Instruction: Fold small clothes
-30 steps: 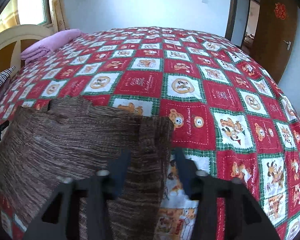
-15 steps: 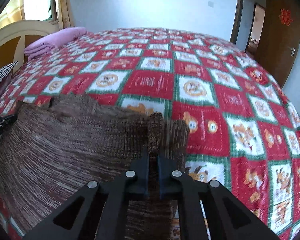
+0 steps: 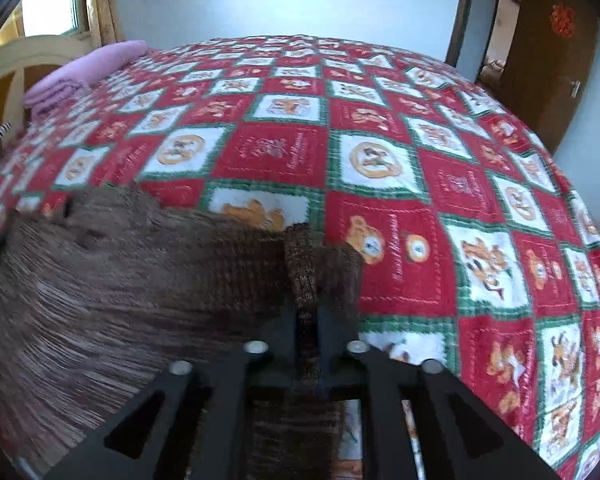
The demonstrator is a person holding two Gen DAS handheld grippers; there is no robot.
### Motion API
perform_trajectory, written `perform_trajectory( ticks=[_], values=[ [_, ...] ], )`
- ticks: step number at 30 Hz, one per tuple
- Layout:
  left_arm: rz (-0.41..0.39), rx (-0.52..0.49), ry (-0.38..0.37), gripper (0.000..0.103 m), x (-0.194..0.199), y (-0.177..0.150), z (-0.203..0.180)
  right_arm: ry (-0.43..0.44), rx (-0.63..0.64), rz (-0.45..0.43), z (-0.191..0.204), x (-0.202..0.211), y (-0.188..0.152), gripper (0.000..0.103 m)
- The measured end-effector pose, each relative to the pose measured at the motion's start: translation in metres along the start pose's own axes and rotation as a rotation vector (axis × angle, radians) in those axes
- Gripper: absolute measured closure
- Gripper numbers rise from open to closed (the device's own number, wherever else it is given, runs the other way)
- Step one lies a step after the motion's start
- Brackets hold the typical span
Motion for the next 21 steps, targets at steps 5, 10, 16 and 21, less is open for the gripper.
perform_trajectory(
  ticks=[5,10,16,21],
  values=[
    [-0.110,-0.005,0.028,0.032,0.024,0.010,0.006,0.016,-0.048,-0.051,-0.007,0.014,-0.004,0.057],
    [-0.013,-0.057,-0.069,0.051,-0.001,0.011,-0.018,0.005,-0.041,-0.057,0.004,0.004,-0.014,0.057],
    [0.058,-0.121,-0.058,0.083,-0.020,0.001,-0.034,0.004,-0.054,-0.066,0.002,-0.001,-0.019,0.052],
    [0.000,-0.066,-0.008,0.100,-0.009,0.003,-0.022,0.050,-0.118,-0.085,-0.008,0.001,-0.023,0.048]
  ],
)
Point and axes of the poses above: each gripper's, at about its wrist camera, not at the fingertips, and x roughly against the way its jaws point, z to its left, y to its top, the point moved 6 cm from there along -x, roughly the way its jaws point, and after that the axes turned 7 degrees about z, right-handed, at the moved point
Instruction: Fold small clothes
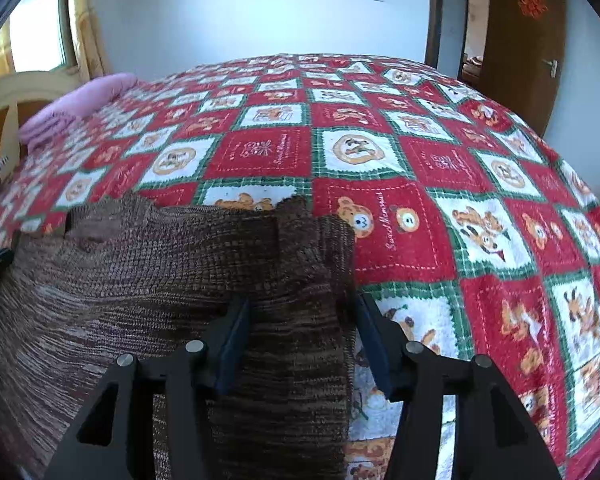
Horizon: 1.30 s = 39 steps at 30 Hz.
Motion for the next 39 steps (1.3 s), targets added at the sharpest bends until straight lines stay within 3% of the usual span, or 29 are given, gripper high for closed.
perform_trajectory(
  ticks=[3,6,8,10,12,14,15,18,22,25,27,29,32,34,36,39],
  values=[
    [0.022,0.069,0.001,0.100,-0.008,0.000,0.016,-0.003,-0.031,-0.064,-0.005,0.017,0.002,0.048],
    [0.031,0.061,-0.010,0.100,-0.012,0.000,0.014,-0.032,-0.032,-0.144,-0.003,0.046,0.010,0.048],
    [0.025,0.053,-0.002,0.097,-0.012,0.000,0.011,0.029,0.020,-0.120,0.019,0.056,0.014,0.048],
    [0.021,0.075,0.009,0.094,-0.009,0.000,0.015,0.150,0.111,-0.051,0.060,0.059,0.011,0.048],
    [0.007,0.124,-0.003,0.081,-0.003,-0.002,0.024,0.284,0.170,0.037,0.099,0.054,0.002,0.048],
    [-0.013,0.173,0.004,0.044,0.004,-0.005,0.033,0.361,0.194,0.123,0.129,0.042,-0.006,0.049],
    [-0.027,0.200,0.003,0.038,0.007,-0.008,0.039,0.376,0.210,0.155,0.144,0.035,-0.010,0.051],
    [-0.027,0.243,-0.018,0.034,0.009,-0.016,0.050,0.289,0.289,0.223,0.177,-0.001,-0.012,0.058],
    [0.007,0.293,-0.068,0.034,-0.002,-0.025,0.056,0.231,0.270,0.183,0.191,-0.026,0.015,0.058],
    [0.015,0.307,-0.091,0.028,-0.004,-0.027,0.055,0.207,0.263,0.162,0.200,-0.038,0.029,0.057],
    [0.004,0.318,-0.111,0.023,-0.002,-0.028,0.056,0.196,0.257,0.146,0.201,-0.032,0.029,0.057],
    [0.000,0.342,-0.134,0.010,-0.001,-0.030,0.060,0.194,0.236,0.128,0.198,-0.019,0.025,0.057],
    [0.022,0.369,-0.163,0.009,-0.005,-0.032,0.064,0.197,0.256,0.107,0.202,0.005,0.013,0.057],
    [0.039,0.352,-0.151,0.009,-0.008,-0.031,0.061,0.232,0.315,0.085,0.216,0.019,0.001,0.057],
    [0.051,0.295,-0.092,0.009,-0.009,-0.030,0.052,0.247,0.378,0.081,0.232,0.025,-0.012,0.057],
    [0.078,0.241,0.011,0.007,-0.014,-0.029,0.045,0.213,0.427,0.158,0.251,0.000,-0.027,0.056]
  ],
)
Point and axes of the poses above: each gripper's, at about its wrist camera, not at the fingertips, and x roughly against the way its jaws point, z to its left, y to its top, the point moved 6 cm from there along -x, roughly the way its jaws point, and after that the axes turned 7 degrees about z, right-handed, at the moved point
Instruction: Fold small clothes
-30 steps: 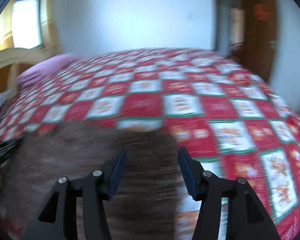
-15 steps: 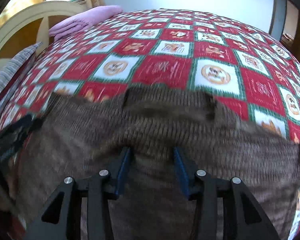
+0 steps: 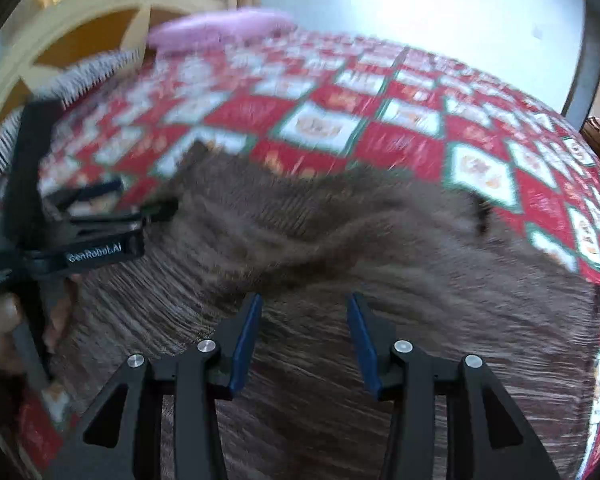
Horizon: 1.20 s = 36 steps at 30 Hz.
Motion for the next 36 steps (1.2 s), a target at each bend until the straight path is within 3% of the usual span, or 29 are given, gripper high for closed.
perform_trajectory(
  ticks=[1,3,6,11,15,20,26,34,36],
  values=[
    [0.009,0.013,0.024,0.000,-0.002,0.001,0.003,-0.018,0.003,-0.015,0.002,-0.005,0.003,0.055],
    [0.026,0.069,0.054,0.000,-0.005,0.001,0.014,-0.040,-0.017,-0.044,0.002,-0.007,0.013,0.055],
    [0.030,0.097,0.022,0.000,-0.006,-0.001,0.020,-0.027,-0.061,-0.056,0.008,0.005,0.005,0.055],
    [0.016,0.107,-0.058,0.000,-0.002,-0.002,0.021,-0.071,0.165,-0.142,0.053,0.042,-0.034,0.055],
    [-0.013,0.082,-0.135,0.000,0.005,-0.002,0.013,-0.036,0.221,-0.162,0.076,0.058,-0.058,0.051],
    [0.021,0.017,-0.221,0.001,0.001,0.001,-0.001,-0.022,0.334,-0.161,0.120,0.057,-0.078,0.050],
    [0.052,-0.039,-0.192,0.001,-0.006,0.002,-0.011,-0.102,0.415,-0.175,0.145,0.042,-0.079,0.050],
    [0.057,-0.046,-0.174,0.001,-0.009,0.000,-0.009,-0.059,0.429,-0.193,0.166,0.045,-0.078,0.050],
    [0.059,-0.042,-0.178,0.001,-0.009,0.001,-0.009,-0.105,0.471,-0.178,0.173,0.038,-0.080,0.050]
  ],
)
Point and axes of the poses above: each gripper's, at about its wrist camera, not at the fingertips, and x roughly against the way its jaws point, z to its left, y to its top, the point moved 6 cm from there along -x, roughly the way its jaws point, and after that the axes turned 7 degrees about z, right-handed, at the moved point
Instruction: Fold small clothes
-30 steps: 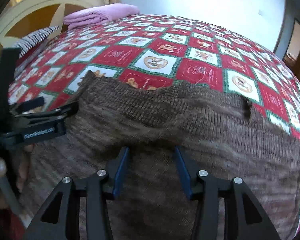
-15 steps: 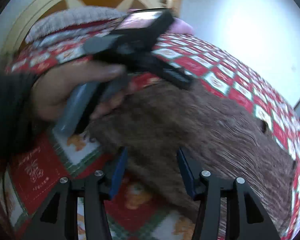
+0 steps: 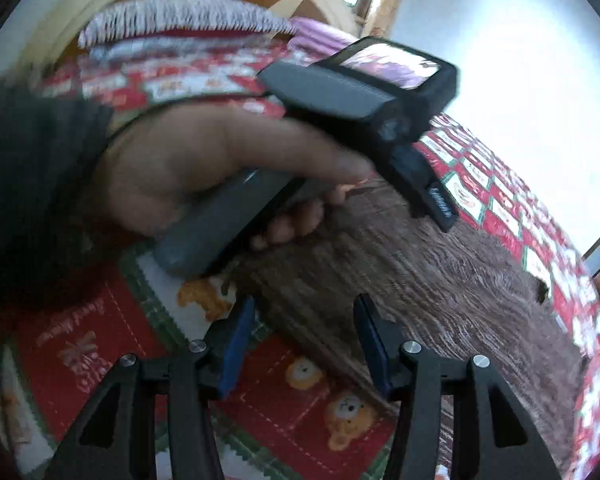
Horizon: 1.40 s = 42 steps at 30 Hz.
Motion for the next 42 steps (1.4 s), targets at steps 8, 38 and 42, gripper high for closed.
perform_trajectory(
  ticks=[8,38,42],
  values=[
    [0.002,0.004,-0.009,0.001,-0.001,0.000,0.001,0.009,-0.062,0.008,-0.012,-0.009,0.007,0.051],
    [-0.035,-0.007,-0.176,0.070,0.010,-0.001,-0.008,-0.029,-0.033,-0.002,0.001,-0.018,0.013,0.085],
    [-0.007,0.028,-0.257,0.090,0.013,-0.001,-0.006,-0.008,-0.056,-0.020,-0.005,-0.012,0.012,0.094]
  ],
)
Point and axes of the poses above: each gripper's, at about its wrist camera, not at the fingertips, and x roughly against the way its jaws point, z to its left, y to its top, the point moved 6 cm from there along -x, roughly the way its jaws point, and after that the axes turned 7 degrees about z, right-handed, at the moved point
